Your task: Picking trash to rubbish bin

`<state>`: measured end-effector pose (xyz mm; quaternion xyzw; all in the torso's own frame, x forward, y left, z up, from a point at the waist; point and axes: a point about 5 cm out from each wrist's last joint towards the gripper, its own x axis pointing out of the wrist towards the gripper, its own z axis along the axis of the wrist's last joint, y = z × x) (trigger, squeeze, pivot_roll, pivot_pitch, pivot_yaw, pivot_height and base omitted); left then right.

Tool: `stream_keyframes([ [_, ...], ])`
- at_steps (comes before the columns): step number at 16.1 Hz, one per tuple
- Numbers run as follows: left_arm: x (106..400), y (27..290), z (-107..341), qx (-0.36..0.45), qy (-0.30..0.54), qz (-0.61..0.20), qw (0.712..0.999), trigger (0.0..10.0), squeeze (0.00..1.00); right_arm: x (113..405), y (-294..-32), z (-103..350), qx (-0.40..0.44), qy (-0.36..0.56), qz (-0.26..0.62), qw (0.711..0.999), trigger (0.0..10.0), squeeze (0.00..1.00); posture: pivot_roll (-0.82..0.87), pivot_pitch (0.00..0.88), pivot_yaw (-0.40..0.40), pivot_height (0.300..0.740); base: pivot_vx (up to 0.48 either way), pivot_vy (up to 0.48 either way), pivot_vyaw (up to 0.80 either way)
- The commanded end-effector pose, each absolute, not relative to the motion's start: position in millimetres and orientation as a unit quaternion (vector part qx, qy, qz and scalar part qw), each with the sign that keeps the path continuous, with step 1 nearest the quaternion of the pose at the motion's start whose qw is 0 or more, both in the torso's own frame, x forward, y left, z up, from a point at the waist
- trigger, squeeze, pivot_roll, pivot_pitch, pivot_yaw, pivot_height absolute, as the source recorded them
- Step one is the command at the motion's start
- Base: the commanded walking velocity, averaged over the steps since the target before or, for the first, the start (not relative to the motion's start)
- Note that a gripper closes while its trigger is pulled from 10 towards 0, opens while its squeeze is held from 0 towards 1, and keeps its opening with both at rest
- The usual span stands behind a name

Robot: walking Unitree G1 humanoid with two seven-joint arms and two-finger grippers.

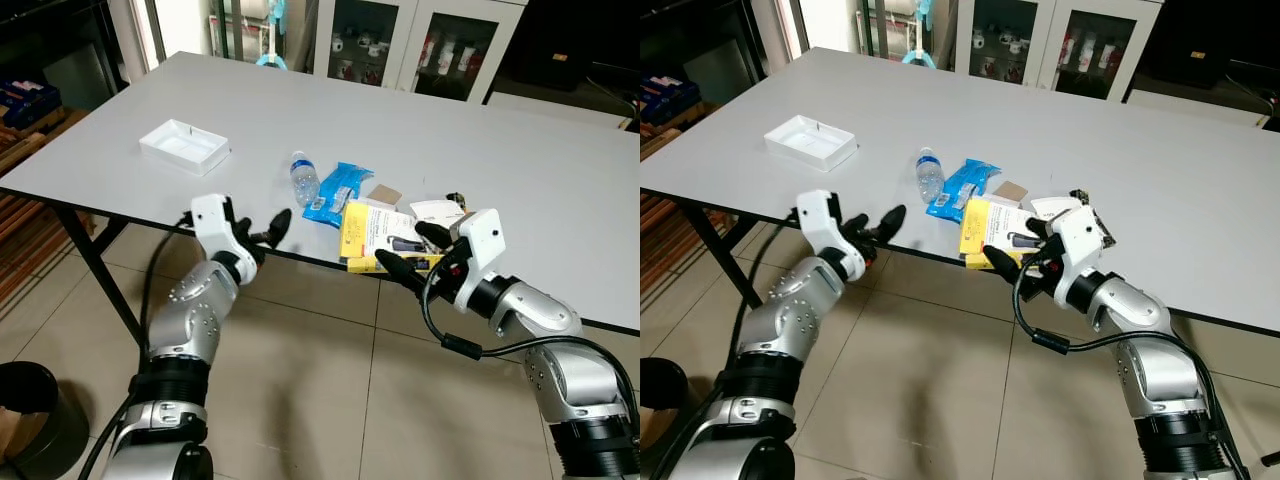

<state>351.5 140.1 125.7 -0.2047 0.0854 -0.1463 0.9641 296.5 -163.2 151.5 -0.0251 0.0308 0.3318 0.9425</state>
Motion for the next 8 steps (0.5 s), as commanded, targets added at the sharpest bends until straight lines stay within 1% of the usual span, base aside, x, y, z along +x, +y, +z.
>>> stream_keyframes([
  [1,355.6,133.2,132.3,-0.208,0.077,-0.165,0.961,10.0,1.00,295.4,-163.9,154.8,-0.025,0.028,0.336,0.941,10.0,0.00,-0.02,0.029,-0.084,0.740,0.000,0.000,0.00],
  [3,357.7,130.4,134.8,-0.221,0.075,-0.177,0.956,10.0,1.00,295.2,-163.7,154.9,-0.025,0.028,0.336,0.941,10.0,0.00,-0.02,0.028,-0.083,0.740,0.000,0.000,0.00],
  [5,363.5,120.7,138.1,-0.213,0.071,-0.206,0.952,10.0,1.00,294.5,-161.9,154.5,-0.025,0.028,0.336,0.941,10.0,0.00,-0.03,0.024,-0.075,0.740,0.000,0.000,0.00],
  [6,364.6,116.4,138.3,-0.206,0.074,-0.218,0.951,10.0,0.00,294.2,-160.7,154.5,-0.024,0.027,0.338,0.941,10.0,0.00,-0.03,0.022,-0.074,0.740,0.000,0.000,0.00],
  [8,367.0,105.4,138.5,-0.206,0.084,-0.239,0.945,10.0,0.00,294.0,-159.5,154.7,-0.025,0.027,0.338,0.940,10.0,0.00,-0.04,0.021,-0.070,0.740,0.000,0.000,0.00],
])
